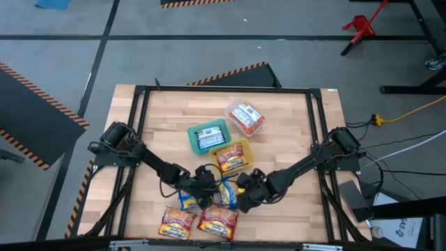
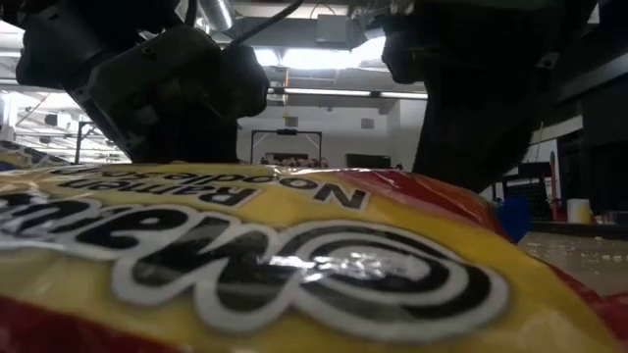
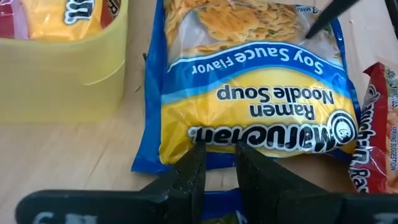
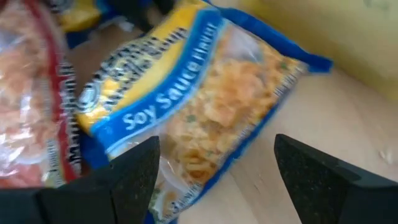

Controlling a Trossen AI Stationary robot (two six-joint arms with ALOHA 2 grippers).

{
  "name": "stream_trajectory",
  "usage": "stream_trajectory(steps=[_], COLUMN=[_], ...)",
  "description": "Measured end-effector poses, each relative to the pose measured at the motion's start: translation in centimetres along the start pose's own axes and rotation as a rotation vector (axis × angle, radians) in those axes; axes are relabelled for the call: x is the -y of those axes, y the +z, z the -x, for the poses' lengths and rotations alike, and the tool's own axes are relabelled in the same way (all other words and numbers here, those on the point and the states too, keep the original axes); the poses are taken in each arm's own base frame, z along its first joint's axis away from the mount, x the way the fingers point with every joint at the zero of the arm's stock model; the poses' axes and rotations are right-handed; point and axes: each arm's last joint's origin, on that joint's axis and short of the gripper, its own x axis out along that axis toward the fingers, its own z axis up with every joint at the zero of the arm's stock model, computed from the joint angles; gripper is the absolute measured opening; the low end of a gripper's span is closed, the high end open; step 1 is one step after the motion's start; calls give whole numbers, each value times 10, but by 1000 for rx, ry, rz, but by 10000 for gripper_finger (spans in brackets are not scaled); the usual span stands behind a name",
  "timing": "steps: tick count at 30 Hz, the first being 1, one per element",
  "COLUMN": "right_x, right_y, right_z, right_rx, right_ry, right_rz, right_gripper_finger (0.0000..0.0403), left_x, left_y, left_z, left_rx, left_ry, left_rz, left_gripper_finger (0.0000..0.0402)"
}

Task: Sort Maruchan noodles
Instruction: Put the right blue noodle pack into the green bin

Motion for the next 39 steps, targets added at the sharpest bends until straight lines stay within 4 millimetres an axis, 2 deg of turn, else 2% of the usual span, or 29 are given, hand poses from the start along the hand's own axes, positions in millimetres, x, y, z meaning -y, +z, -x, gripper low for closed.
stream_trajectory(steps=[8,15,22,27,33,39], right_x=[0,1,-9,-11,-9,-6], right_y=[-6,-10,-10,-3,-5,-14], right_z=[1,-11,-22,-11,-14,19], right_rx=[62,75,82,113,127,181], right_ry=[-54,-82,10,46,17,-59], right_rz=[-217,-357,-368,-355,-370,-398], right_gripper_finger=[301,301,301,301,301,301], left_x=[-7,-8,-9,-9,-9,-10], left_y=[3,2,2,2,3,3], left_z=[-3,-3,-3,-4,-4,-4], left_rx=[-9,-15,-16,-15,-15,-16], left_ry=[16,21,25,24,25,29], left_rz=[18,16,14,15,19,22], left_gripper_finger=[82,82,82,82,81,69])
